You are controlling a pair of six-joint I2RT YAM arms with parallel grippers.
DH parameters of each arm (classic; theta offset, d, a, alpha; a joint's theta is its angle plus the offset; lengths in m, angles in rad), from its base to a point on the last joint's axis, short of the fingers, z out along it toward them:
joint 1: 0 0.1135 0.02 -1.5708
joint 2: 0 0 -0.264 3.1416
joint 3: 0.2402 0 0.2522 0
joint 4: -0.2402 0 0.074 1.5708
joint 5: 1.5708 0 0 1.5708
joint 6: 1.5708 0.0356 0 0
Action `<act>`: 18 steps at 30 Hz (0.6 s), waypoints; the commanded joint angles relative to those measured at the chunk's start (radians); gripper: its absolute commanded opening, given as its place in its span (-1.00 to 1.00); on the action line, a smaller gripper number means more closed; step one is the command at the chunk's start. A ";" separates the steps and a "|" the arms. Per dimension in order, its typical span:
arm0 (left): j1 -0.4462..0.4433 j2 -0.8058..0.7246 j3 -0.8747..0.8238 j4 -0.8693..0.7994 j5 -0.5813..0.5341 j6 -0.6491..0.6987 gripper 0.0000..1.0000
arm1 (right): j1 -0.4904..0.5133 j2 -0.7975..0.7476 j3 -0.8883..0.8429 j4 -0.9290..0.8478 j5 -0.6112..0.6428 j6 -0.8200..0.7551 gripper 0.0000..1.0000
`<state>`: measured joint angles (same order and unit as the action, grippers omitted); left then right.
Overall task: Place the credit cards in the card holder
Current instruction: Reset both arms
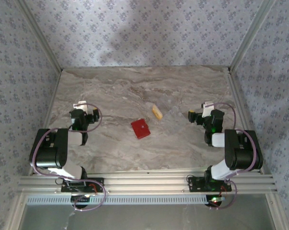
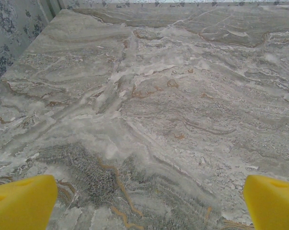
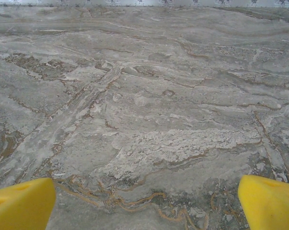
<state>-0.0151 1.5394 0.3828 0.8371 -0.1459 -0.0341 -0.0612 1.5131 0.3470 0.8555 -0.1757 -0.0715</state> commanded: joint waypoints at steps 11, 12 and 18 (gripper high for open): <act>-0.019 -0.010 -0.015 0.062 -0.154 -0.027 0.99 | -0.005 0.007 0.021 -0.006 -0.013 0.007 1.00; -0.019 -0.006 -0.010 0.056 -0.152 -0.027 0.99 | -0.005 0.008 0.022 -0.007 -0.013 0.007 1.00; -0.018 -0.005 0.004 0.036 -0.136 -0.021 0.99 | -0.005 0.008 0.022 -0.007 -0.011 0.007 1.00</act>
<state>-0.0284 1.5394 0.3824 0.8597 -0.2703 -0.0460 -0.0612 1.5131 0.3470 0.8524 -0.1768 -0.0715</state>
